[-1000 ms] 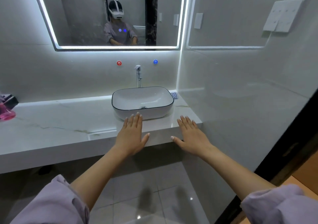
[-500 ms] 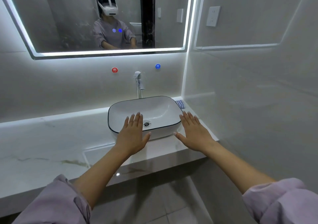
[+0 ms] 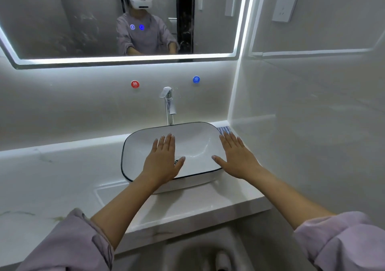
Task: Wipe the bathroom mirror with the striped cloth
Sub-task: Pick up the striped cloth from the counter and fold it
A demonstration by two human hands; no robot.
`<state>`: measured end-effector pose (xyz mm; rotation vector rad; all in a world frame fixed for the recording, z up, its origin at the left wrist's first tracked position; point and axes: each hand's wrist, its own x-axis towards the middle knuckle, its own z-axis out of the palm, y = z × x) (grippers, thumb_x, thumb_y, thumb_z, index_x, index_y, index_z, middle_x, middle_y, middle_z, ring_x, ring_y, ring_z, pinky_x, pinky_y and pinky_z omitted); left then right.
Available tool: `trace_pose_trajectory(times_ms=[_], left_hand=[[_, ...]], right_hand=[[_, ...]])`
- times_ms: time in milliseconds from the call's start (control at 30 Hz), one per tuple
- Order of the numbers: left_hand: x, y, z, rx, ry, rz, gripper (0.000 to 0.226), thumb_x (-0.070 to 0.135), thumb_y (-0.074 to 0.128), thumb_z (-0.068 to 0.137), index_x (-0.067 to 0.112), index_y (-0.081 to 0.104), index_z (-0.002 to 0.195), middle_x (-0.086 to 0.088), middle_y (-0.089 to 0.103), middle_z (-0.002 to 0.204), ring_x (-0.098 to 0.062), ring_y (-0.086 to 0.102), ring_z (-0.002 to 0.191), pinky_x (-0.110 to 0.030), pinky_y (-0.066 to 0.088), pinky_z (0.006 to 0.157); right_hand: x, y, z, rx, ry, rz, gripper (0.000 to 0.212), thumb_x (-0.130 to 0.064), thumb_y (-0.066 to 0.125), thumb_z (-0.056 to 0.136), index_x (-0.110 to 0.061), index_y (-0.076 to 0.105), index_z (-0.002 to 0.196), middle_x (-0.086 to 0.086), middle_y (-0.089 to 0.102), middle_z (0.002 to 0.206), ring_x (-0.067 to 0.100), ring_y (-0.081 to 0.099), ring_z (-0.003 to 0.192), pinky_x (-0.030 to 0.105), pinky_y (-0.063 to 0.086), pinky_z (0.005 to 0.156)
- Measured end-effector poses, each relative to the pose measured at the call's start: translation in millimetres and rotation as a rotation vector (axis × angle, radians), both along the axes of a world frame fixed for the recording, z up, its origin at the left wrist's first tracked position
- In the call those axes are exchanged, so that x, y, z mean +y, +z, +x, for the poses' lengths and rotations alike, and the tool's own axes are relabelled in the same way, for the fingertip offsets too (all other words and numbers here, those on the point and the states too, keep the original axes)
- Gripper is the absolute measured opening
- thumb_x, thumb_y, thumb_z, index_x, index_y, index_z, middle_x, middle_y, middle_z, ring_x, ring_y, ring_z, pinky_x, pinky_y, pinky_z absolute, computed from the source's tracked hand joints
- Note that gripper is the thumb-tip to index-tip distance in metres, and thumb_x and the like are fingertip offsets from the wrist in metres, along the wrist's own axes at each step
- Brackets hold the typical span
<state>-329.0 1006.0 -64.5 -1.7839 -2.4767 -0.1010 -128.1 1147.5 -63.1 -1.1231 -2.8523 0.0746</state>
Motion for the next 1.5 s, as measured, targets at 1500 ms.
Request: trace_pose_trajectory(times_ms=[1500], left_hand=[[332, -51, -90, -0.105, 0.114, -0.16, 0.078, 0.055, 0.023, 0.097, 0.004, 0.0, 0.151, -0.011, 0.004, 0.161, -0.024, 0.003, 0.148, -0.037, -0.004, 0.12]], right_hand=[[342, -64, -120, -0.035, 0.047, -0.193, 0.078, -0.055, 0.029, 0.098, -0.01, -0.005, 0.153, 0.007, -0.009, 0.161, 0.019, -0.01, 0.148, 0.03, -0.007, 0.119]])
